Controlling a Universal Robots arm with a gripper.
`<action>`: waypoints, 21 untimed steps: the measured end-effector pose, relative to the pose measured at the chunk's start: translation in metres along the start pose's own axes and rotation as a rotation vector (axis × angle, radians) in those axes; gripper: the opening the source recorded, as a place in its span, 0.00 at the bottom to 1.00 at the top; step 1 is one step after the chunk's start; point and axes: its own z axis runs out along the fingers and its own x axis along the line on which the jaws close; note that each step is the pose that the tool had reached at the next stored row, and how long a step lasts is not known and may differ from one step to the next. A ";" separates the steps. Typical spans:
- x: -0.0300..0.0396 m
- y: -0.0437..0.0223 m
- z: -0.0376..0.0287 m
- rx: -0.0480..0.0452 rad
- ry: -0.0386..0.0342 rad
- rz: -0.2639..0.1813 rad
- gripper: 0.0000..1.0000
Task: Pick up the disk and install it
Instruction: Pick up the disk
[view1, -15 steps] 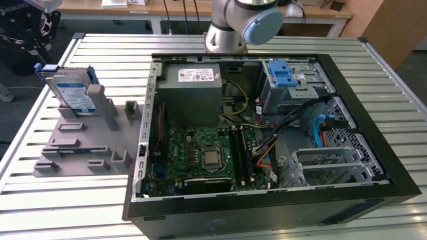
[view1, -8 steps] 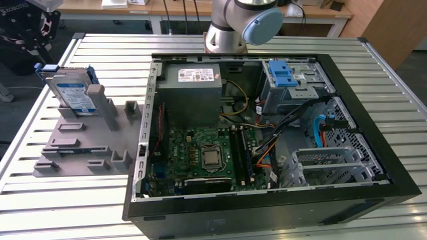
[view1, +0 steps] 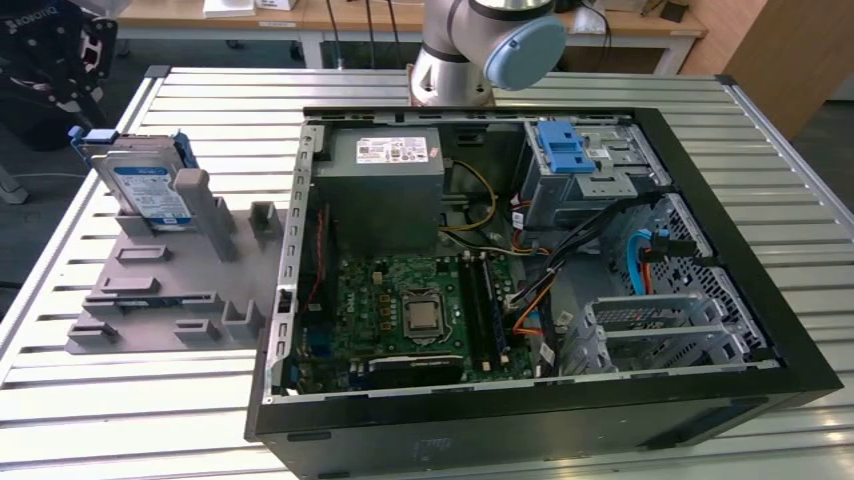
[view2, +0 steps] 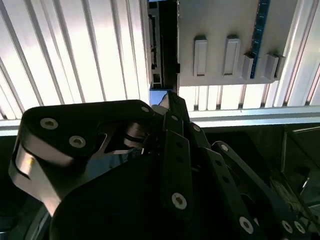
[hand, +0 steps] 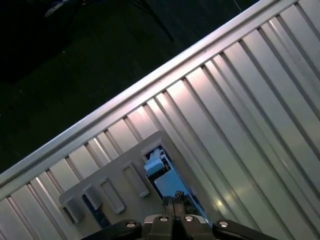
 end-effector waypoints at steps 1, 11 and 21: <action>0.0000 0.0000 0.0002 -0.0002 0.0003 -0.018 0.11; 0.0000 0.0000 0.0014 -0.0018 0.0026 -0.198 0.11; 0.0001 -0.0001 0.0035 -0.0041 0.0055 -0.380 0.11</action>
